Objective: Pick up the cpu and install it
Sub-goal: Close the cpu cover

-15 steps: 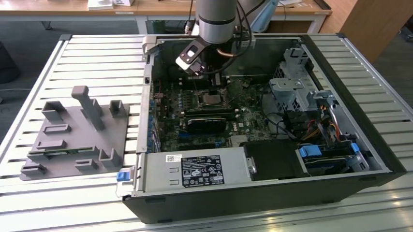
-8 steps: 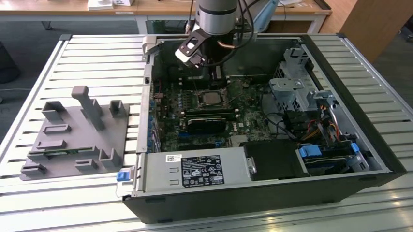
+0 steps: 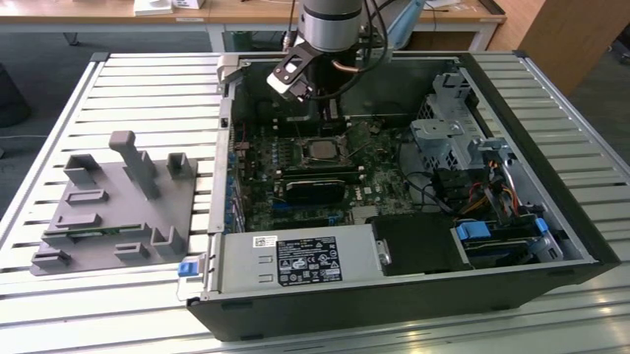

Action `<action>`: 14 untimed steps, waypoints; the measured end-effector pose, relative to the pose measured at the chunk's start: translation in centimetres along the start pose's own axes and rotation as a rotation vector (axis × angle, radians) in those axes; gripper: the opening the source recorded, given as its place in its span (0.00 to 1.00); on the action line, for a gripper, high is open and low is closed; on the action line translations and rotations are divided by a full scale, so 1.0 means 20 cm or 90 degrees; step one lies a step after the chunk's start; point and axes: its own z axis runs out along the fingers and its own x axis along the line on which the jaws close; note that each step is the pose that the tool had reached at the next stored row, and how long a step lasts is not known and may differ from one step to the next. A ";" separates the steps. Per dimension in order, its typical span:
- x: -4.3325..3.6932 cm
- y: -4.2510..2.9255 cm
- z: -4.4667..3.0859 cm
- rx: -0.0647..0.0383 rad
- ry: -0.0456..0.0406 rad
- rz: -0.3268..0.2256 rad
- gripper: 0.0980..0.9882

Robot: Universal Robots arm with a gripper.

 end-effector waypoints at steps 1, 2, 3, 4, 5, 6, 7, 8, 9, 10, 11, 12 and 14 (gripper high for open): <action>0.000 0.000 -0.002 0.000 0.0000 0.000 0.01; 0.000 0.000 -0.004 0.000 0.0000 0.000 0.01; 0.000 0.000 -0.005 0.000 0.0000 0.000 0.01; 0.000 0.000 -0.007 0.000 0.0000 0.000 0.01; 0.000 0.000 -0.009 0.000 0.0000 0.000 0.01; 0.000 0.000 -0.011 0.000 0.0000 0.000 0.01; 0.000 0.000 -0.012 0.000 0.0000 0.000 0.01; 0.000 0.001 -0.014 0.000 0.0000 0.000 0.01; 0.000 0.001 -0.016 0.000 0.0000 0.000 0.01; 0.000 0.001 -0.018 0.000 0.0000 0.000 0.01; 0.000 0.001 -0.019 0.000 0.0000 0.000 0.01; 0.000 0.001 -0.021 0.000 0.0000 0.000 0.01; 0.000 0.001 -0.025 0.000 0.0000 0.000 0.01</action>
